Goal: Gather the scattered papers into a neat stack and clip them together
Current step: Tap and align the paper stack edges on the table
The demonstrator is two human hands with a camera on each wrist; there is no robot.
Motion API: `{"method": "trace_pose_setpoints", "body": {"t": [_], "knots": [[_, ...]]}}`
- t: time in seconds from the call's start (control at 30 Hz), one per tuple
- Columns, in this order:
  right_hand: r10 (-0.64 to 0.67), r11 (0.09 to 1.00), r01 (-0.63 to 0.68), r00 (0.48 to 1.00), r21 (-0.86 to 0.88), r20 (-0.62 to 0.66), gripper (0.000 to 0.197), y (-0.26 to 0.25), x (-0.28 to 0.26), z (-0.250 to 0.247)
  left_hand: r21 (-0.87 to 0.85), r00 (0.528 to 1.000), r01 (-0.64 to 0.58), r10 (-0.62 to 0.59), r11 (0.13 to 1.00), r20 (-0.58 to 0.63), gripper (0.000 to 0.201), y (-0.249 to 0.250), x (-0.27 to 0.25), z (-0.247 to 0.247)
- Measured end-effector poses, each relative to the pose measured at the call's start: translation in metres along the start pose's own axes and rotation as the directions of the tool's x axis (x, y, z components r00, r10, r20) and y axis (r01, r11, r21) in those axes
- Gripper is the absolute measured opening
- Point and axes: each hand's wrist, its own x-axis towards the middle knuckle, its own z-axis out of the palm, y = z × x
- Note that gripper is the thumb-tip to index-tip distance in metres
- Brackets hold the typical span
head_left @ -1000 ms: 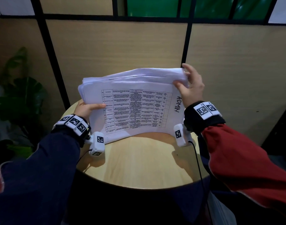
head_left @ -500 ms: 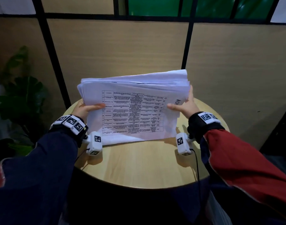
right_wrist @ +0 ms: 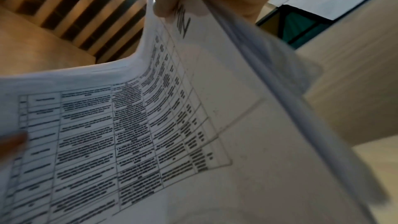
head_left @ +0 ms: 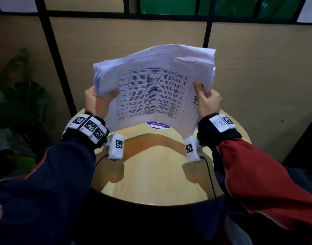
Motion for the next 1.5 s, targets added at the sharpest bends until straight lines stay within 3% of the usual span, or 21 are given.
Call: {"method": "trace_pose_setpoints", "body": {"t": [0.07, 0.13, 0.23, 0.33, 0.4, 0.47, 0.53, 0.6, 0.67, 0.73, 0.8, 0.83, 0.87, 0.93, 1.03, 1.1, 1.17, 1.27, 1.37, 1.43, 1.5], "knots": [[0.035, 0.999, -0.034, 0.999, -0.013, 0.031, 0.022, 0.009, -0.005, -0.004, 0.014, 0.998, 0.047, -0.048, 0.999, 0.031, 0.018, -0.009, -0.002, -0.003], [0.088, 0.995, -0.078, 0.982, -0.064, 0.165, 0.017, 0.021, -0.013, -0.012, 0.005, 0.990, 0.099, -0.099, 0.995, 0.096, 0.032, -0.023, -0.008, -0.009], [0.186, 0.982, -0.183, 0.925, -0.039, 0.330, 0.027, 0.031, -0.020, -0.017, 0.004, 0.987, 0.145, -0.145, 0.989, 0.065, 0.039, -0.035, -0.013, -0.015], [0.274, 0.957, -0.232, 0.920, -0.173, 0.281, 0.023, 0.042, -0.017, -0.009, -0.007, 0.977, 0.212, -0.212, 0.977, 0.025, 0.041, -0.038, -0.007, -0.016], [0.275, 0.958, -0.249, 0.941, -0.146, 0.199, 0.022, 0.044, -0.012, -0.005, 0.011, 0.974, 0.225, -0.225, 0.974, -0.001, 0.051, -0.037, 0.000, -0.016], [0.201, 0.974, -0.182, 0.970, -0.138, 0.136, 0.021, 0.034, -0.008, -0.005, 0.192, 0.987, 0.145, -0.129, 0.971, -0.094, 0.078, -0.030, 0.009, -0.017], [0.027, 0.991, -0.011, 0.992, -0.133, 0.120, 0.022, 0.022, -0.003, -0.005, 0.419, 0.993, 0.004, 0.047, 0.908, -0.111, 0.103, -0.008, 0.017, -0.017], [-0.142, 0.973, 0.165, 0.978, -0.159, 0.151, 0.022, 0.003, -0.002, -0.003, 0.556, 0.967, -0.249, 0.233, 0.793, 0.101, 0.120, 0.015, 0.024, -0.008], [-0.298, 0.901, 0.355, 0.924, -0.248, 0.240, 0.028, -0.013, -0.004, 0.003, 0.574, 0.895, -0.435, 0.261, 0.694, 0.362, 0.126, 0.032, 0.031, 0.009], [-0.432, 0.781, 0.525, 0.845, -0.338, 0.316, 0.024, -0.025, -0.006, 0.010, 0.525, 0.842, -0.425, 0.109, 0.738, 0.528, 0.108, 0.046, 0.031, 0.025], [-0.518, 0.710, 0.595, 0.803, -0.376, 0.294, 0.019, -0.033, -0.009, 0.012, 0.530, 0.826, -0.395, 0.038, 0.751, 0.562, 0.055, 0.050, 0.028, 0.036], [-0.542, 0.708, 0.594, 0.804, -0.381, 0.245, 0.019, -0.033, -0.011, 0.011, 0.514, 0.838, -0.403, 0.080, 0.757, 0.539, 0.030, 0.050, 0.024, 0.038], [-0.549, 0.731, 0.567, 0.819, -0.379, 0.167, 0.021, -0.030, -0.012, 0.010, 0.488, 0.856, -0.401, 0.128, 0.775, 0.501, 0.013, 0.047, 0.023, 0.040], [-0.472, 0.827, 0.433, 0.881, -0.358, -0.025, 0.052, -0.021, -0.016, 0.004, 0.398, 0.907, -0.333, 0.174, 0.855, 0.384, 0.005, 0.038, 0.021, 0.037], [-0.110, 0.953, 0.051, 0.977, -0.299, -0.184, 0.100, -0.003, -0.036, -0.005, 0.126, 0.993, -0.097, 0.089, 0.987, 0.072, 0.021, 0.023, 0.022, 0.030], [0.108, 0.953, -0.142, 0.985, -0.269, -0.138, 0.109, 0.015, -0.053, -0.005, -0.089, 0.993, 0.020, -0.030, 0.996, -0.111, 0.028, 0.012, 0.020, 0.028], [0.306, 0.945, -0.301, 0.952, -0.128, 0.020, 0.112, 0.035, -0.063, 0.001, -0.225, 0.950, 0.127, -0.184, 0.966, -0.251, 0.032, 0.004, 0.016, 0.032], [0.445, 0.889, -0.458, 0.874, 0.027, 0.194, 0.124, 0.051, -0.064, 0.012, -0.404, 0.899, 0.233, -0.354, 0.885, -0.258, 0.030, -0.004, 0.007, 0.038], [0.521, 0.843, -0.530, 0.846, 0.085, 0.114, 0.116, 0.061, -0.056, 0.014, -0.468, 0.877, 0.312, -0.440, 0.827, -0.193, 0.023, -0.013, 0.000, 0.040], [0.589, 0.797, -0.594, 0.805, 0.111, 0.074, 0.118, 0.067, -0.052, 0.009, -0.491, 0.894, 0.307, -0.425, 0.815, -0.145, 0.029, -0.017, -0.002, 0.039], [0.592, 0.805, -0.593, 0.805, 0.026, 0.042, 0.119, 0.068, -0.048, 0.003, -0.443, 0.914, 0.310, -0.393, 0.841, -0.106, 0.037, -0.017, -0.002, 0.037]]}}
